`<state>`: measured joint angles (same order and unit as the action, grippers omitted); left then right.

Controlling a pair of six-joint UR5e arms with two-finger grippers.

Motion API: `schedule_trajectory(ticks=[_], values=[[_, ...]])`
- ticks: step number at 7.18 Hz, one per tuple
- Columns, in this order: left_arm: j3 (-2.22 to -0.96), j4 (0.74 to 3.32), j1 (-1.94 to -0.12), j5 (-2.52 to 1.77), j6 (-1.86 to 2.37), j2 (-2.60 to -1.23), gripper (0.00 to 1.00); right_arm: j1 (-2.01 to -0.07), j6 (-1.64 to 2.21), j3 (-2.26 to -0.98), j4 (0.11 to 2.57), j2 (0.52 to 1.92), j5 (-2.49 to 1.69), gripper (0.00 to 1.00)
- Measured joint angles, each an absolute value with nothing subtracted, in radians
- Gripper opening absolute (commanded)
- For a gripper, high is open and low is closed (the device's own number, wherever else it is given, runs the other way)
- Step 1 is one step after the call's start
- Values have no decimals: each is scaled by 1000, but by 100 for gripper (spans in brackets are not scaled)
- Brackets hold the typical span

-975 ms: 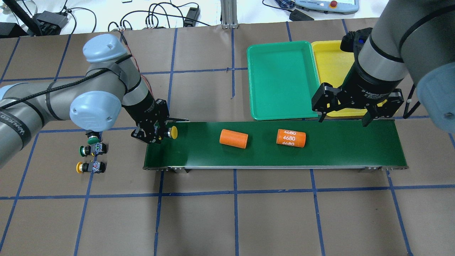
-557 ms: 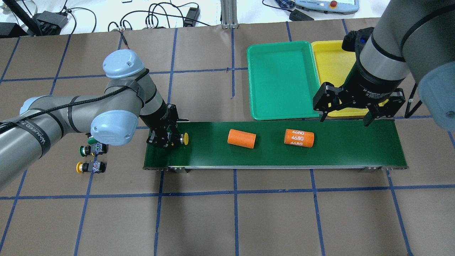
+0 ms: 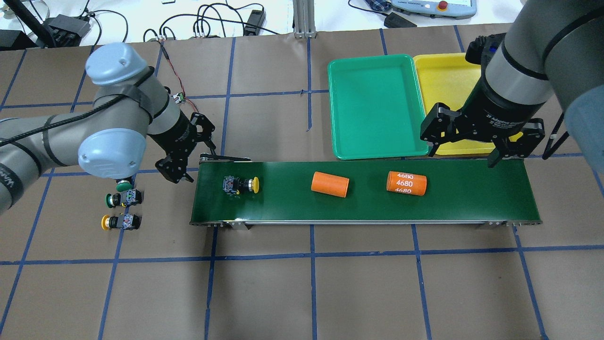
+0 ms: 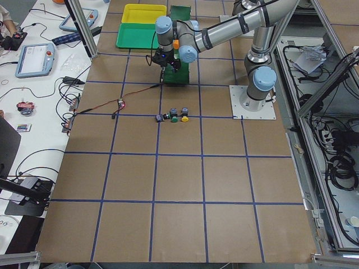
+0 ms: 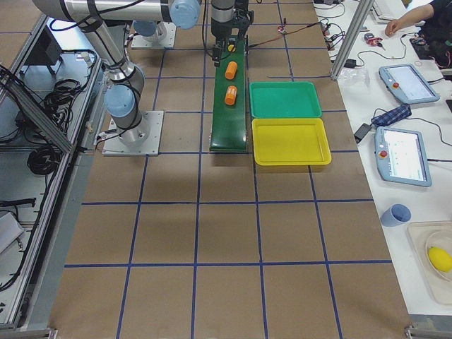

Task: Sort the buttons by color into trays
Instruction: 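Grasp the next button from the cluster with the left gripper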

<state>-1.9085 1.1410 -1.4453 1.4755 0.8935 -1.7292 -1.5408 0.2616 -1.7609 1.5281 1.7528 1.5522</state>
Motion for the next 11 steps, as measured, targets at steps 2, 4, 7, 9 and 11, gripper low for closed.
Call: schedule_trajectory(ticks=[2,4,7,9,11], values=[[-1891,1146,-1247,1476,502,-1752,100,-1541,310,-1763,1526,1763,1563,100],[-1843,1139,-1137,1476,180,-1820,100,-1540,318,-1765,1526,1764,1587,100],[-1838,1040,-1103,1504,-86,-1926,90,-1540,337,-1766,1526,1764,1592,100],[-1838,1020,-1102,1595,-213,-1978,51,-1540,405,-1766,1527,1766,1591,100],[-1841,1015,-1101,1634,-291,-2006,19,-1540,493,-1766,1527,1766,1590,100]])
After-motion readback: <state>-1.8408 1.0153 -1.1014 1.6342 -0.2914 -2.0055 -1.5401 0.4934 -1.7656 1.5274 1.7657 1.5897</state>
